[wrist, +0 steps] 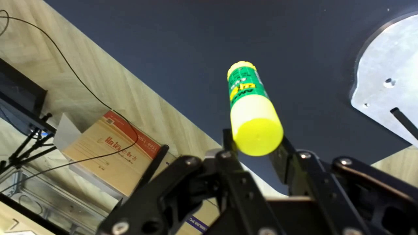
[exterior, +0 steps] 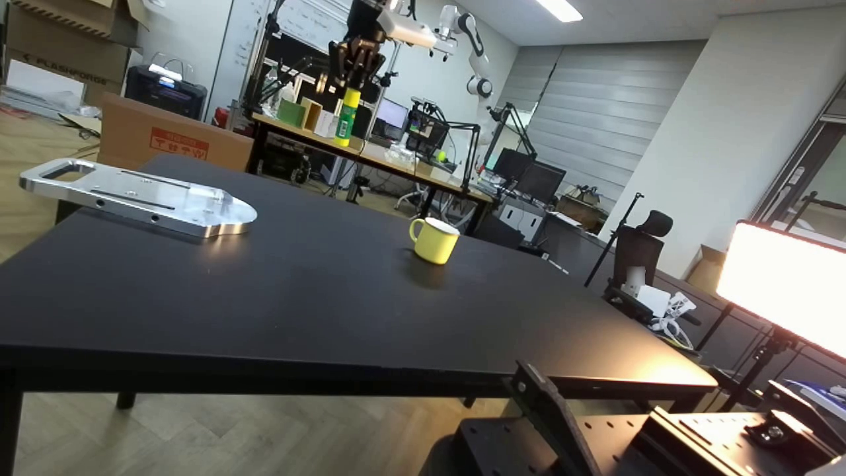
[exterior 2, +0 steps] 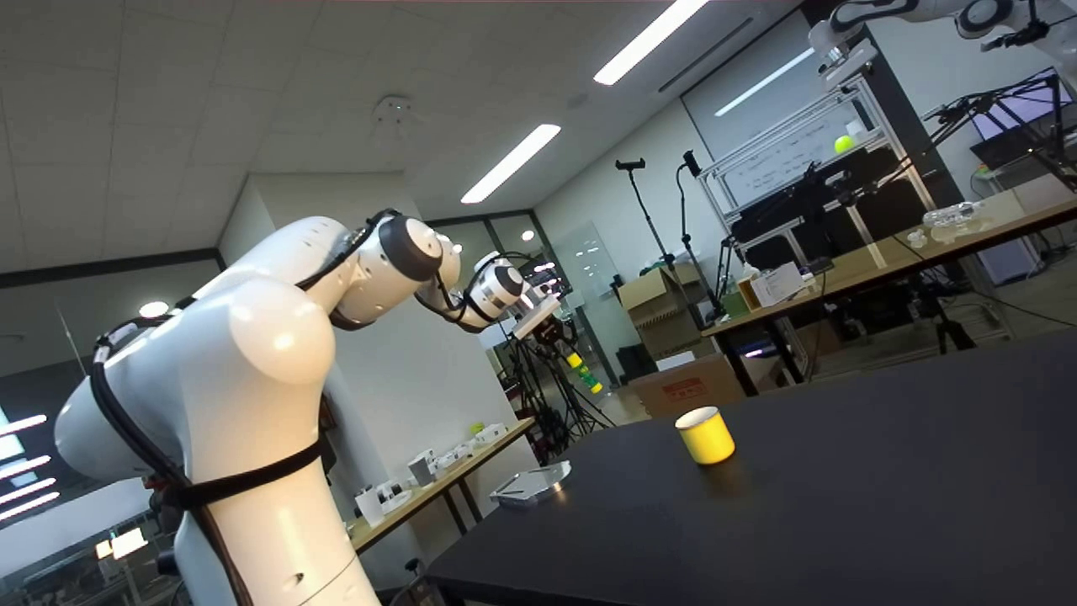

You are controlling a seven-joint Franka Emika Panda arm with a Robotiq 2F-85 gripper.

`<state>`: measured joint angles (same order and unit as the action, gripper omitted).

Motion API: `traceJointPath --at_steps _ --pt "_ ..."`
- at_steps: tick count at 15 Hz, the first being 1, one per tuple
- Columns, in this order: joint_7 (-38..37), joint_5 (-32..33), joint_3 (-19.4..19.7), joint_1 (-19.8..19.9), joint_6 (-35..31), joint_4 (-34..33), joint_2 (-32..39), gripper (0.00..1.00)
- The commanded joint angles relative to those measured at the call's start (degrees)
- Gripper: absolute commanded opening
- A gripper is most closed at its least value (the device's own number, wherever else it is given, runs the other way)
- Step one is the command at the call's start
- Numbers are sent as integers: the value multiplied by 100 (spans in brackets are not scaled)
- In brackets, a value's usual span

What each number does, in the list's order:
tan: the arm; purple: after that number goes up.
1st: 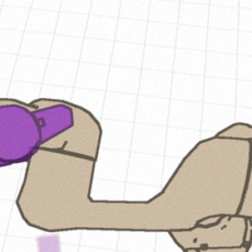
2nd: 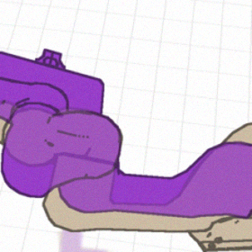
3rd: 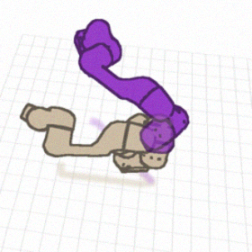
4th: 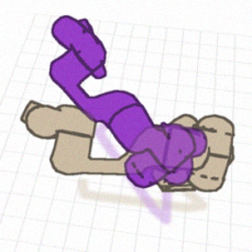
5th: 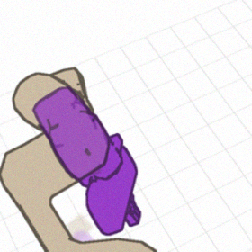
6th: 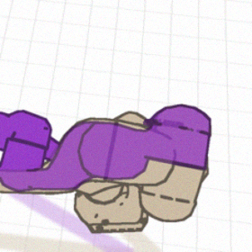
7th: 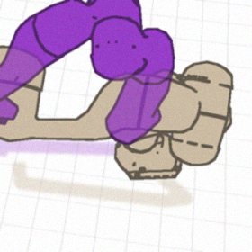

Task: Put the glue stick in the mug, remove the glue stick from the mug, place the glue stick in the mug

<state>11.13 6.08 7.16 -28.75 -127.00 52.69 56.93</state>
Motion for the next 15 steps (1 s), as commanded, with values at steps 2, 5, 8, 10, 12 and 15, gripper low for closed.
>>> traceJointPath --at_steps 2,5,8,10,12,15 --pt "-183 -109 133 215 -481 1642 -1065 8" --pt "-149 -175 183 433 -755 2429 -1527 8" --pt "-331 99 -188 955 -1026 3213 -2000 8" --pt "-371 180 -276 1211 -1191 3766 -2305 8" --pt "-380 202 -379 1496 -1383 4324 -2597 8" --pt "-319 232 -438 1884 -1845 5202 -3039 8"
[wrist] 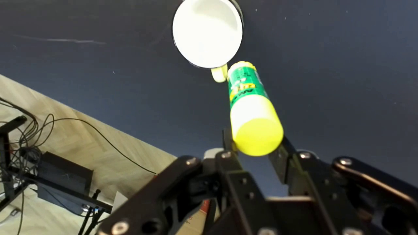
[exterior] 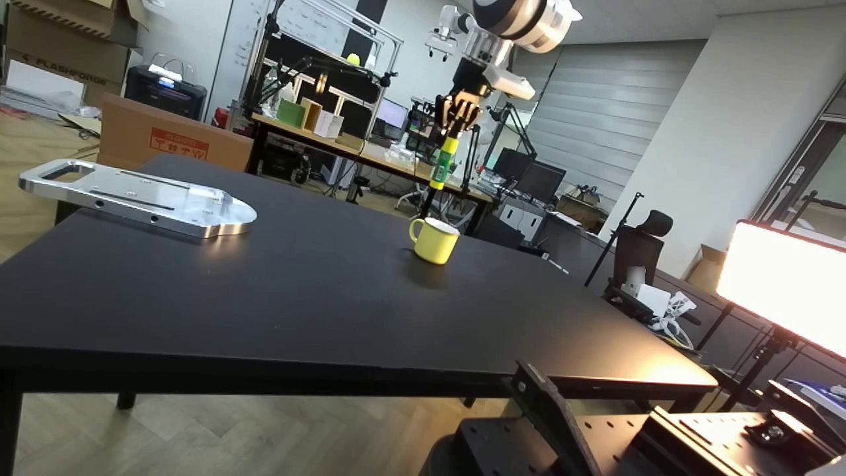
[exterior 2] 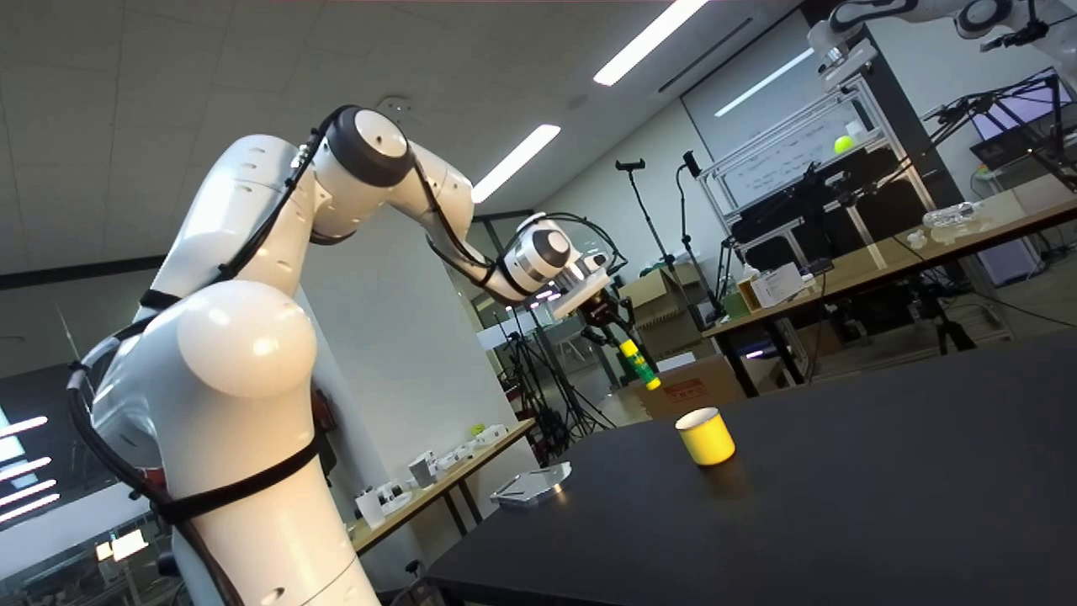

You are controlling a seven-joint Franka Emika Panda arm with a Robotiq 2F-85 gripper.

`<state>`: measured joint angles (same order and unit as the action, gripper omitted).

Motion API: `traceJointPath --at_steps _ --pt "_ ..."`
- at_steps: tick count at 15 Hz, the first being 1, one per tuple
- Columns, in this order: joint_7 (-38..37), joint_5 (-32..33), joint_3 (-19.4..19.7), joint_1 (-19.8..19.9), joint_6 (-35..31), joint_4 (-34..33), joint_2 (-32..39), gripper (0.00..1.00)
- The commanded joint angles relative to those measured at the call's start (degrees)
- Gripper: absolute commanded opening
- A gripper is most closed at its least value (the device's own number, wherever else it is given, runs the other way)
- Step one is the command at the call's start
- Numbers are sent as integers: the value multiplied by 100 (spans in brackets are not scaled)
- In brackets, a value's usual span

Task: Put the glue stick in the mug, remove the glue stick from the mug, place the glue stick in the mug

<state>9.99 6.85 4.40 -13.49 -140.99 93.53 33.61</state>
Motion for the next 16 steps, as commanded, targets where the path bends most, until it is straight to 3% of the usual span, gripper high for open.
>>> traceJointPath --at_steps 1,6,9,11,12,16 --pt "-156 95 -188 524 -644 1412 -841 8" --pt "-41 81 -154 1083 -1836 2666 -1355 8" --pt "-40 69 -161 1254 -2410 2991 -1396 8" --pt "-114 -14 -185 1305 -2417 3029 -1380 8" --pt "-33 73 -169 1296 -2348 2822 -1189 31" --pt "-36 63 -184 1313 -2360 2869 -1190 31"
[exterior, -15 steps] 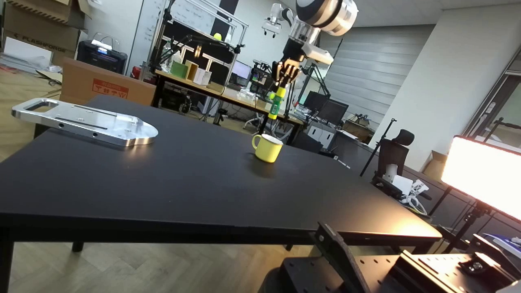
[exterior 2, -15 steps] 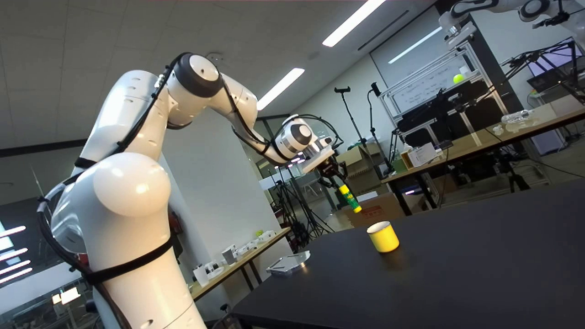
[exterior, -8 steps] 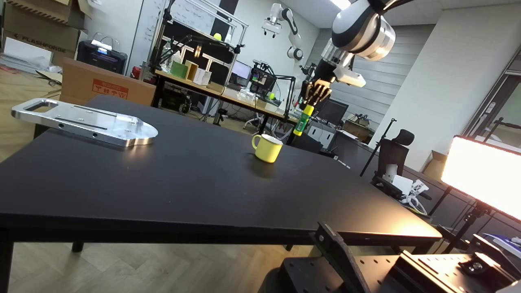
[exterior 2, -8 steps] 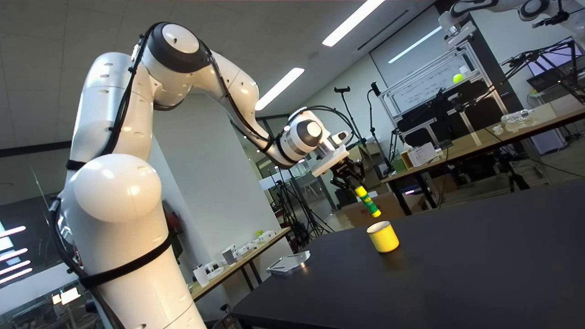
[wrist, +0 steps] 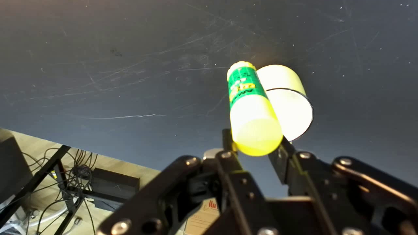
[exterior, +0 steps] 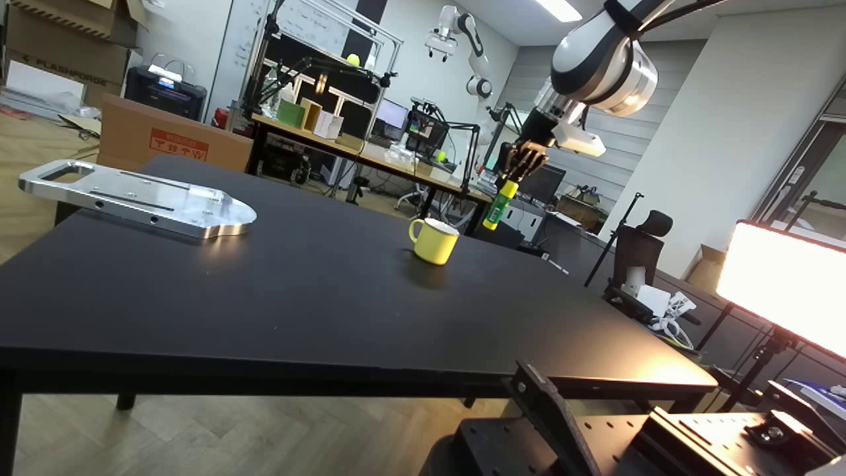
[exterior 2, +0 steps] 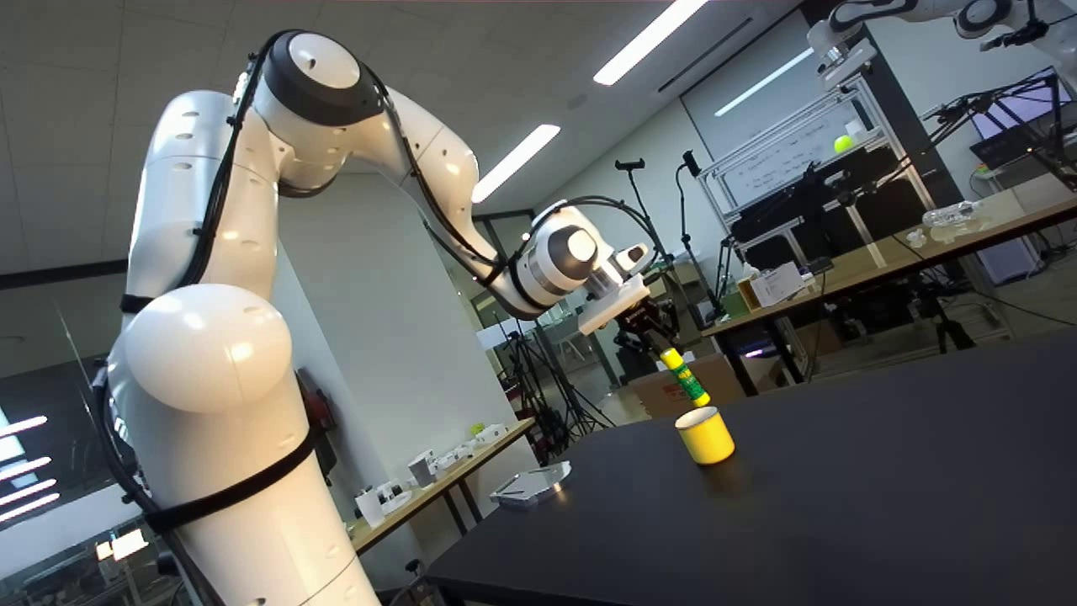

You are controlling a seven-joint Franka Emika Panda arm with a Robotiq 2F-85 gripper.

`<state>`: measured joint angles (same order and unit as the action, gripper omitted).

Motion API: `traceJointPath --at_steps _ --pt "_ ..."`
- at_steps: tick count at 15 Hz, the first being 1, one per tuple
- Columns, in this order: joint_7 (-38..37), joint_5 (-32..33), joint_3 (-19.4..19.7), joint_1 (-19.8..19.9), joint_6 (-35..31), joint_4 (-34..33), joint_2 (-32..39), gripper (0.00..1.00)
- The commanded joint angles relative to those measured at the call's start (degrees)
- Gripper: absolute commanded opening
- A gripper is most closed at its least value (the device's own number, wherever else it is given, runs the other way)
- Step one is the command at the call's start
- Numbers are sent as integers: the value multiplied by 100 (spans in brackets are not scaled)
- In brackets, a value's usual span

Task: Put the glue stick in the mug, remove the glue stick from the mug, place the glue stick in the mug

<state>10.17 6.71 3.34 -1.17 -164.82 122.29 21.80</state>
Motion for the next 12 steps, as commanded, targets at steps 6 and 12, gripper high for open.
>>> traceJointPath --at_steps 6,12 --pt "-46 88 -83 71 140 -267 143 8" --pt "3 107 -193 23 210 -902 554 8"
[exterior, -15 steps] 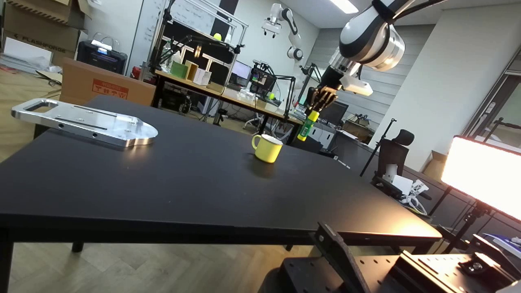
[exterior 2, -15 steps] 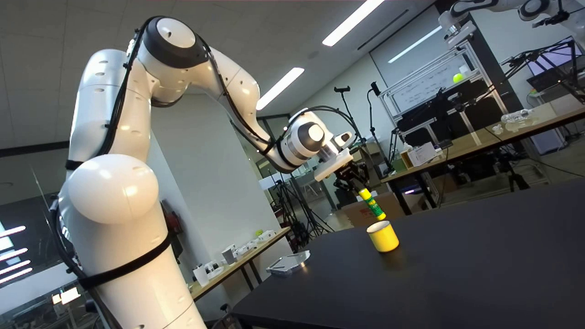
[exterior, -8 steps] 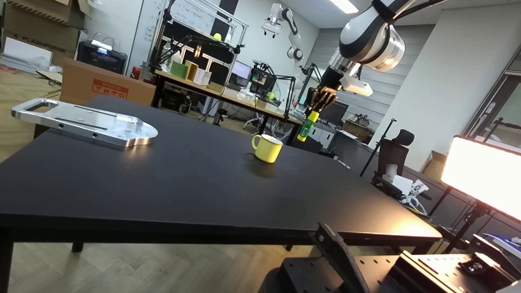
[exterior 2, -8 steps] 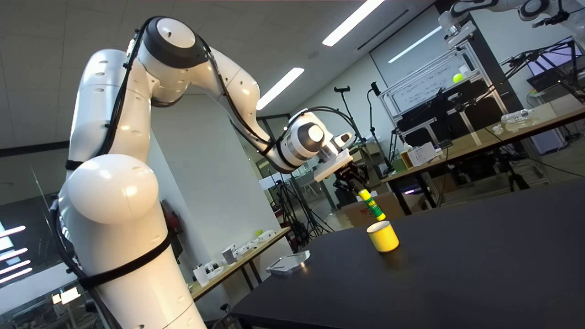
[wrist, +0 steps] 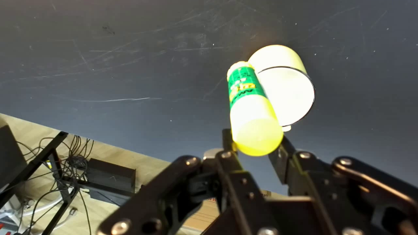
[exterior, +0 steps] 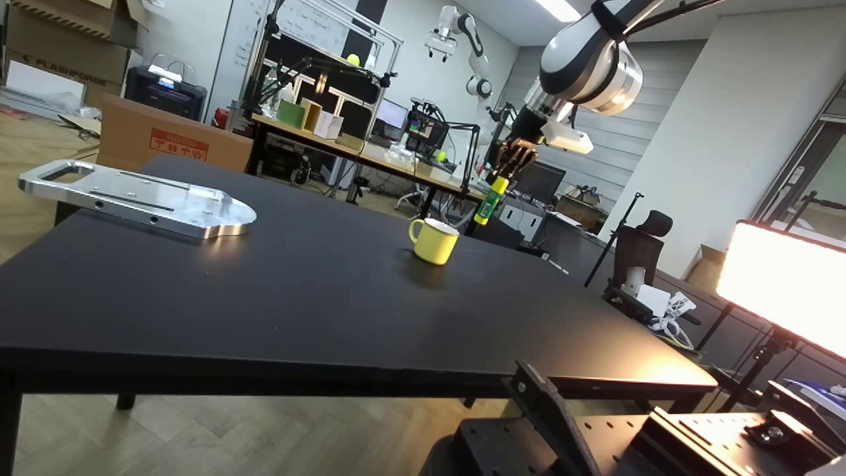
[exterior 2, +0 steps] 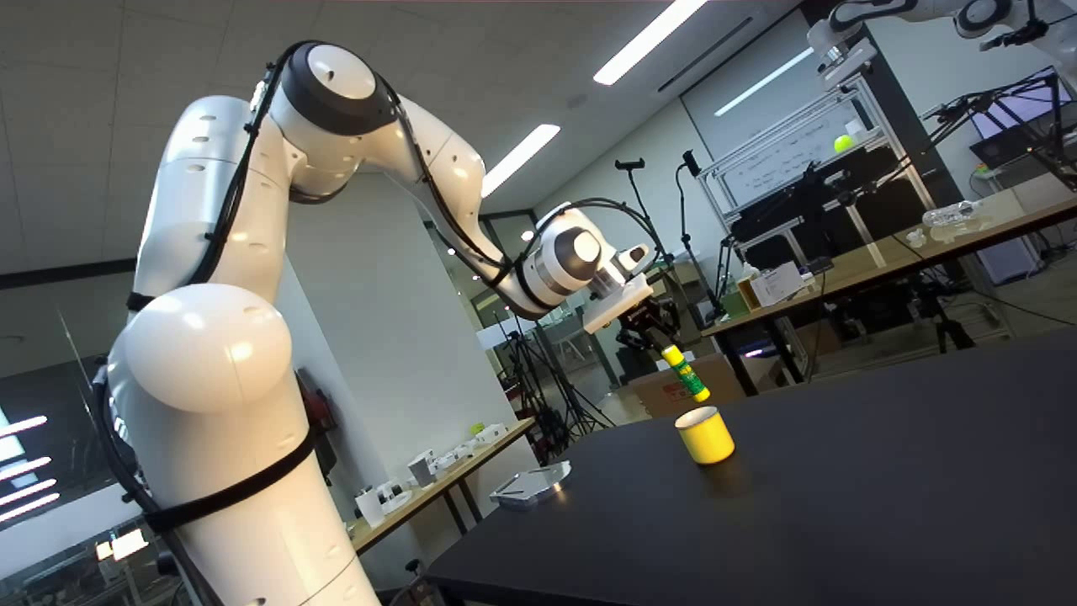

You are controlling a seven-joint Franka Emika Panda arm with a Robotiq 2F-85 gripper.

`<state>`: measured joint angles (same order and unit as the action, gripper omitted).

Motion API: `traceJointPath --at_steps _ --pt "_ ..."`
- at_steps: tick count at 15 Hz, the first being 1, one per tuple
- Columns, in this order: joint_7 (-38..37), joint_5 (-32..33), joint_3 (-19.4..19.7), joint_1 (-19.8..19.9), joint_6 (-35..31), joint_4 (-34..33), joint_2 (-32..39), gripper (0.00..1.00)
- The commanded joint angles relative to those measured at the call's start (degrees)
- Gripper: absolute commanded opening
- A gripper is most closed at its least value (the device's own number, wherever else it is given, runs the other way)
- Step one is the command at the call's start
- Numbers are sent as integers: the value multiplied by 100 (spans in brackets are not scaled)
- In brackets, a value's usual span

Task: Put the glue stick in the mug, remove the glue stick from the mug, place the glue stick in the mug

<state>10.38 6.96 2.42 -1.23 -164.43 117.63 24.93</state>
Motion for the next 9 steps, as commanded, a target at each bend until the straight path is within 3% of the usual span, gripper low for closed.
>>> traceJointPath --at_steps 1,9 --pt "-7 75 -133 27 209 -548 318 8" --pt "350 -102 -535 198 869 -1650 1147 8"
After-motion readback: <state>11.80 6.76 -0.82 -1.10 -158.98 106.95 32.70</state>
